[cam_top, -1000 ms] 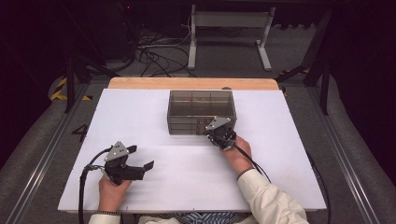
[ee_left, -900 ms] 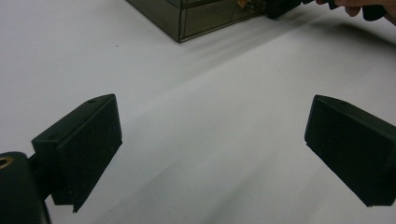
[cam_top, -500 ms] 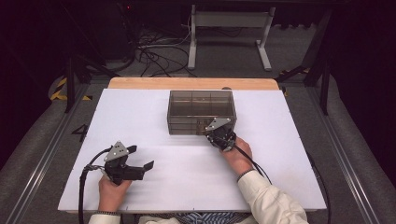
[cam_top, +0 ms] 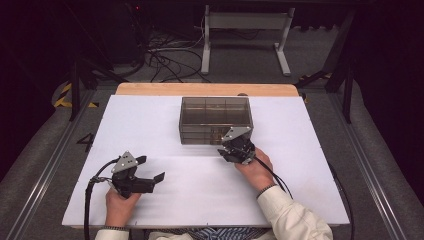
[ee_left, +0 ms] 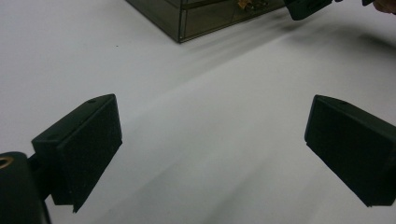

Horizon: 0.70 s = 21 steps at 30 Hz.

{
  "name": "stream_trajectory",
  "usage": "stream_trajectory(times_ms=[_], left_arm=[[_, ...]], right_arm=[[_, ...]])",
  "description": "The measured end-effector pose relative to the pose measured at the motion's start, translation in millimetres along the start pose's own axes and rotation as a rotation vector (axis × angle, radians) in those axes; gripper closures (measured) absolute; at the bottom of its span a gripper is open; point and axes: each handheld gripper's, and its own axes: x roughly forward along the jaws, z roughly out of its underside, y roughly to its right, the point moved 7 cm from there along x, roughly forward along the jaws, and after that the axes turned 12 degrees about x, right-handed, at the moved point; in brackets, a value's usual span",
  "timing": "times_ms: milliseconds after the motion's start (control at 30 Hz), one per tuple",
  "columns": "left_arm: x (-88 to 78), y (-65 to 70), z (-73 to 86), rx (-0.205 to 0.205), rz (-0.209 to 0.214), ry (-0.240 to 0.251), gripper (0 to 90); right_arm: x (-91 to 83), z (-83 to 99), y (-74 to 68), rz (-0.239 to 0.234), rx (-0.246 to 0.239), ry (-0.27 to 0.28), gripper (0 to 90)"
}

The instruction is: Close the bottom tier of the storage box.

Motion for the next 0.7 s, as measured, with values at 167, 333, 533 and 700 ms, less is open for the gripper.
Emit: stream_trajectory(times_ms=[167,333,533,700], left_arm=[[0.4,0.1,0.1,0.002,0.0,-0.002,4.9],[0.0,-0.1,0.2,0.001,0.0,-0.002,4.8],[0.0,0.2,0.1,0.002,0.0,-0.002,4.8],[-0.2,0.4,0.0,0.001,0.0,0.001,4.8]], right_arm=[[-7.1,-1.9,-2.1,-0.011,-0.013,0.017,58.5],[-14.5,-4.5,-4.2,-0.023,-0.018,0.04,54.1],[-18.5,-4.9,-5.7,-0.029,-0.02,0.044,50.5],[-31.9,-7.0,-8.4,-0.073,-0.003,0.074,34.7]])
